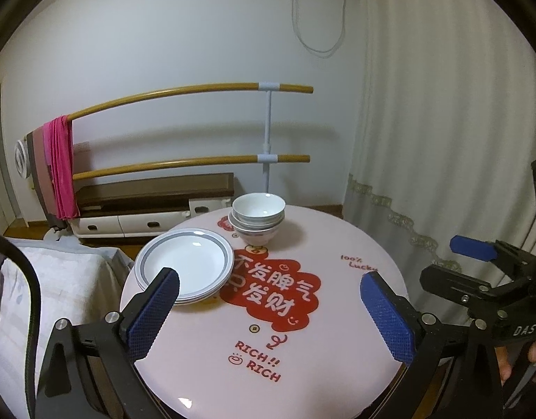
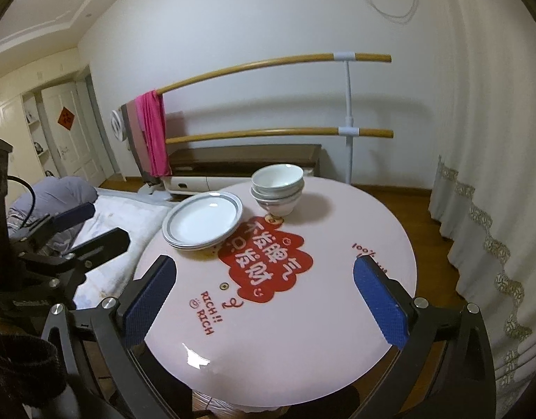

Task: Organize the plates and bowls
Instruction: 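Lift both tools up and away from the bowl stack, then move both tools to the three-bowl stack and close on its rim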

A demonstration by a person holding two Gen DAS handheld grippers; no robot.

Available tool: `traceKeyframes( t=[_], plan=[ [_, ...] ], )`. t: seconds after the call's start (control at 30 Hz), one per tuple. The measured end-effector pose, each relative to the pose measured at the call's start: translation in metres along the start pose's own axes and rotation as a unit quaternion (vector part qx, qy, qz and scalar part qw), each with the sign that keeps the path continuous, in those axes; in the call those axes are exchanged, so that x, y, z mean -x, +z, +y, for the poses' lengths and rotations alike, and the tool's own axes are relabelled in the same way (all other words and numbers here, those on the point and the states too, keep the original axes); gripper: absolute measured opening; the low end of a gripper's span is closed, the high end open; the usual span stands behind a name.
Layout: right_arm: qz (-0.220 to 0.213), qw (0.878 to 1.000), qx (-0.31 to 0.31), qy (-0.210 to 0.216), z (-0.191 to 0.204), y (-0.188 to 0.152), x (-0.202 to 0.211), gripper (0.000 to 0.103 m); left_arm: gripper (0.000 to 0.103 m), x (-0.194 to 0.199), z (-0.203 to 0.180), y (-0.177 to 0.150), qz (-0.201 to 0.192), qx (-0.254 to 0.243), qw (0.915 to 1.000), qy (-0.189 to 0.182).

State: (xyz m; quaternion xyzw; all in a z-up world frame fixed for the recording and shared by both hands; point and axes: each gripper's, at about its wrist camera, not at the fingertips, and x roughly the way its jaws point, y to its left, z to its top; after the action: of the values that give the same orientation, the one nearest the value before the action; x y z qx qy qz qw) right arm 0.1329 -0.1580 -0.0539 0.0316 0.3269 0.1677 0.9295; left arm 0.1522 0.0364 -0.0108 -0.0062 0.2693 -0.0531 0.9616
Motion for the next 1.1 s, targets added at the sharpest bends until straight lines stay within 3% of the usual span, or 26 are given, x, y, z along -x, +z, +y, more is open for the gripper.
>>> traceKeyframes(
  t=[0.37,0.77,1.1],
  plan=[
    [0.030,0.999,-0.037,0.010,-0.037,0.026,-0.061,0.103,0.102,-0.077,0.000,0.045,0.048,-0.006,0.9988,0.000],
    [0.068,0.994,-0.082,-0.012,-0.073,0.100,-0.168,0.103,0.102,-0.209,0.037,0.147,0.098,-0.039,0.9943,-0.013],
    [0.183,0.964,-0.194,0.021,-0.102,0.110,-0.305,0.094,0.100,-0.333,0.092,0.187,0.184,-0.017,0.9827,-0.008]
  ],
)
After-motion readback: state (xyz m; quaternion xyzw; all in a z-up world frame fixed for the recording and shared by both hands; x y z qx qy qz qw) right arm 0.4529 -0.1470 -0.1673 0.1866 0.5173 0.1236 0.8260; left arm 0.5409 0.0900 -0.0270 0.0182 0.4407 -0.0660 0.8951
